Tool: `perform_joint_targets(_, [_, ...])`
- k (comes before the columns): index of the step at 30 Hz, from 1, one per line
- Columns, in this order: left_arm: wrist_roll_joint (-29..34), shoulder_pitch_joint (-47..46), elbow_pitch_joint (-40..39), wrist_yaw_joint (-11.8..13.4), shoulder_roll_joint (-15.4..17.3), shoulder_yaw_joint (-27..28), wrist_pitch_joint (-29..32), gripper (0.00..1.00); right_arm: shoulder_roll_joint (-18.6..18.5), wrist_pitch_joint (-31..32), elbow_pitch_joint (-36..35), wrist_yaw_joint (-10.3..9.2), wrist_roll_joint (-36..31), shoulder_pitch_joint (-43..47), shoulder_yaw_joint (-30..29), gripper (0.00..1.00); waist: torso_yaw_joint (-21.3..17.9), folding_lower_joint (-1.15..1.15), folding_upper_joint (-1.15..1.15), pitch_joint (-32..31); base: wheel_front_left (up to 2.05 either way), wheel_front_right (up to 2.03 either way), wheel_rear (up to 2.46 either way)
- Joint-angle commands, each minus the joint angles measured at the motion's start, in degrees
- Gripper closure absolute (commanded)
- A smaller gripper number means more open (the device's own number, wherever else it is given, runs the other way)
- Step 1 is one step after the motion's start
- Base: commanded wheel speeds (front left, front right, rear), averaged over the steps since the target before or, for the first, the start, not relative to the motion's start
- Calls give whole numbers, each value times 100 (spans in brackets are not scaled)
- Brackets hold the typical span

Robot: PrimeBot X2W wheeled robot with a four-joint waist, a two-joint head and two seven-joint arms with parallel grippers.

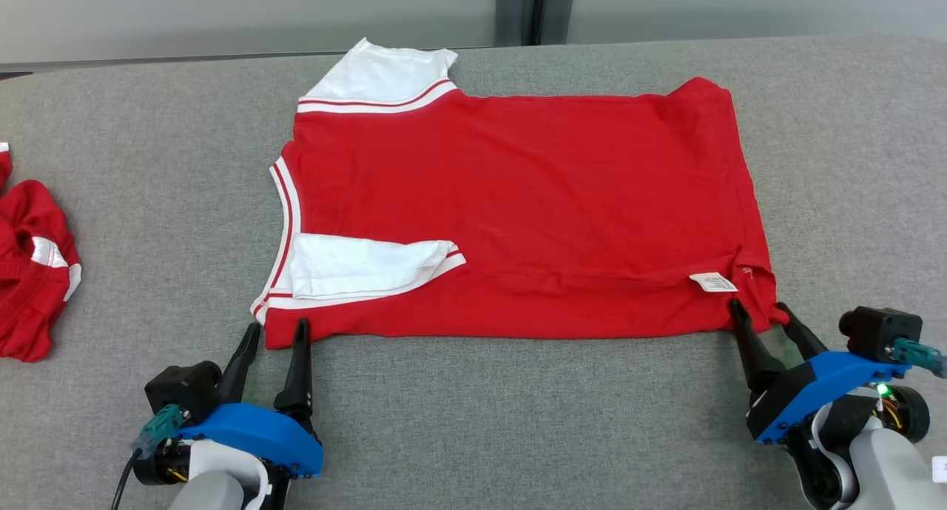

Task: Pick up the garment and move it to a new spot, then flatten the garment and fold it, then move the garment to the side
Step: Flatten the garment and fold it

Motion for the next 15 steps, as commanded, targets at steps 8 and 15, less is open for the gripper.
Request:
perform_joint_targets(8, [-30, -338, 472, -133, -70, -75, -56, 0, -24, -121, 475, 1, -114, -324, 311, 0, 2, 0, 0, -41, 0, 0, 0])
perform_joint_targets(15, [-65, -490, 751, -215, -112, -86, -91, 100, -36, -303, 870, 1, -87, -492, 460, 100, 21, 0, 0, -76, 0, 0, 0])
